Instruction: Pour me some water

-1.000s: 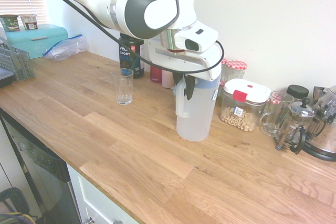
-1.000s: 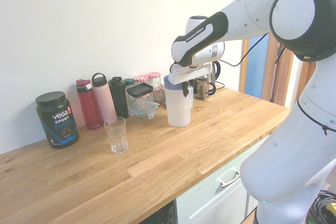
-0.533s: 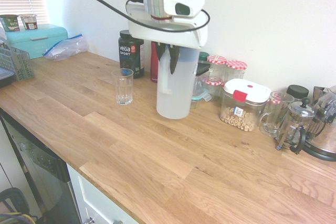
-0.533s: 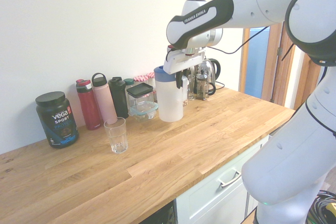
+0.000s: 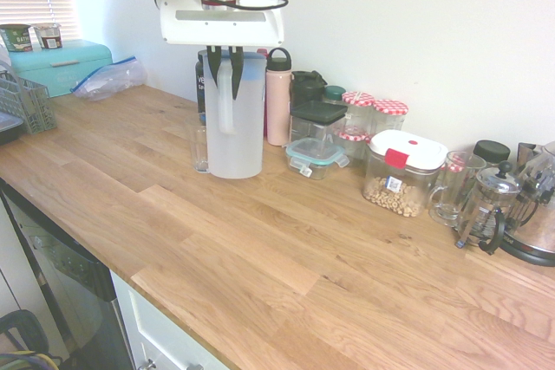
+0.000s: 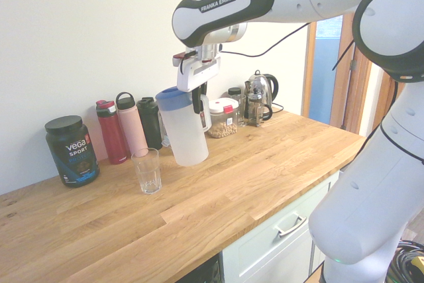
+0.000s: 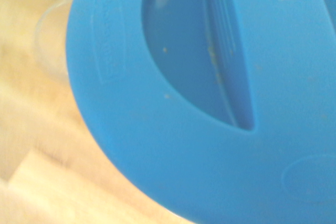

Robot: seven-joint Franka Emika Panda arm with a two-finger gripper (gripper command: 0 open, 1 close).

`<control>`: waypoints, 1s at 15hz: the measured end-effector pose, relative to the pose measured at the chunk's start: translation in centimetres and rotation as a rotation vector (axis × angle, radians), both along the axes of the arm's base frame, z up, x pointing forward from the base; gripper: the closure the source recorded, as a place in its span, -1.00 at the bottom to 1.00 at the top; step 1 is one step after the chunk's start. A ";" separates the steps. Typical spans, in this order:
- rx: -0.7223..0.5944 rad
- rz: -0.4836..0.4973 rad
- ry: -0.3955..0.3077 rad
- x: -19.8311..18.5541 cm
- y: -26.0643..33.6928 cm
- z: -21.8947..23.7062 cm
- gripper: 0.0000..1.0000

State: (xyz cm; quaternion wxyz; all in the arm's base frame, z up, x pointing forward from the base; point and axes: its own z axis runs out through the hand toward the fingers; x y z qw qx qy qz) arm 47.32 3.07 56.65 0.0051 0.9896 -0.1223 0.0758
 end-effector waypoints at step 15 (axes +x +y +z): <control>-0.401 0.375 0.165 1.2 8.0 -4.3 1.00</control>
